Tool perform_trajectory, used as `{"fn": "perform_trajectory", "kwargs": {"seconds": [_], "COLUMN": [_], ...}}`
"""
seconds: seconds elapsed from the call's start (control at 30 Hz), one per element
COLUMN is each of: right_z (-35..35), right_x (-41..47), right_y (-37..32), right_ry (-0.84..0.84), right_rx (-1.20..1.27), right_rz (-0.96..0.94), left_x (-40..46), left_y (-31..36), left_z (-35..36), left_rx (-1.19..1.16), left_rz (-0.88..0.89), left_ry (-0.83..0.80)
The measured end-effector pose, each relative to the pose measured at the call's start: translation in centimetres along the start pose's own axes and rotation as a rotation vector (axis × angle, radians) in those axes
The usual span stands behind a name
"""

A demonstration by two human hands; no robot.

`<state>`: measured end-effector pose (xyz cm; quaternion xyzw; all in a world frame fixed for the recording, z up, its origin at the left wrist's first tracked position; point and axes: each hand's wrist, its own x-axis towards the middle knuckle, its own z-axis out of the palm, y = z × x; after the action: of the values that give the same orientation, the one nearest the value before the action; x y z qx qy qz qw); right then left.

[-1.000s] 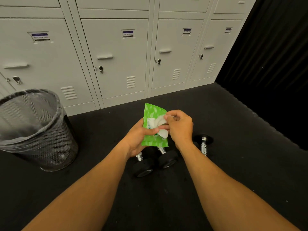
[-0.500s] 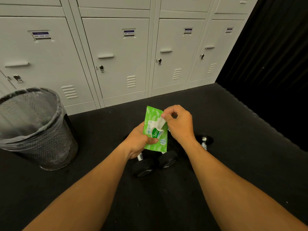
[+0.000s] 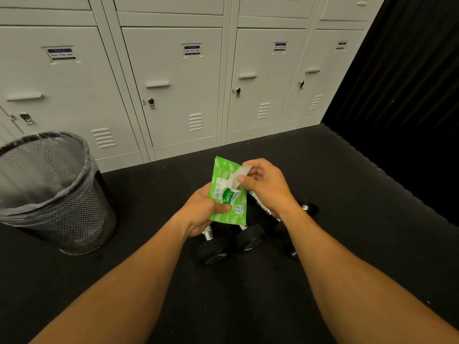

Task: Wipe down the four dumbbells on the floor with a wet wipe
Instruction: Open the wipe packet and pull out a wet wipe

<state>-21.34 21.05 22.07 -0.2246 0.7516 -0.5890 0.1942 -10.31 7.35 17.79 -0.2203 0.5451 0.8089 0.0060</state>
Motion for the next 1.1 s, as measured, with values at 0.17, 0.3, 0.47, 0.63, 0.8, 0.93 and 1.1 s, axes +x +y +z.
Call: {"fn": "perform_trajectory", "kwargs": {"seconds": [0.17,0.3,0.47,0.63,0.8,0.93,1.1], "right_z": [-0.3,0.1,0.2,0.3,0.0,0.1,0.5], "right_x": [-0.1,-0.2,-0.3,-0.3,0.0,-0.1,0.2], "right_y": [0.2,0.3,0.1,0.2,0.1,0.1,0.4], "right_ry": [-0.04,-0.08,-0.055,-0.101,-0.09,-0.09,-0.123], "right_rx": [-0.065,-0.092,-0.124,-0.111,-0.074,-0.11,-0.163], "right_rz": [-0.016,-0.001,-0.017,-0.007,-0.013,-0.034,-0.057], "left_x": [0.0,-0.1,0.3,0.6,0.6,0.8,1.0], "left_y": [0.1,0.2,0.2,0.6,0.9,1.1,1.1], "left_z": [0.0,-0.1,-0.4,-0.6,-0.7,-0.7,-0.4], "left_rx": [0.009,-0.022,-0.199,-0.064,0.035,-0.024,-0.003], "left_rz": [-0.012,-0.041,-0.073,-0.075,-0.05,-0.096,-0.104], "left_ry": [0.012,0.008,0.011,0.05,0.054,0.024,0.05]}}
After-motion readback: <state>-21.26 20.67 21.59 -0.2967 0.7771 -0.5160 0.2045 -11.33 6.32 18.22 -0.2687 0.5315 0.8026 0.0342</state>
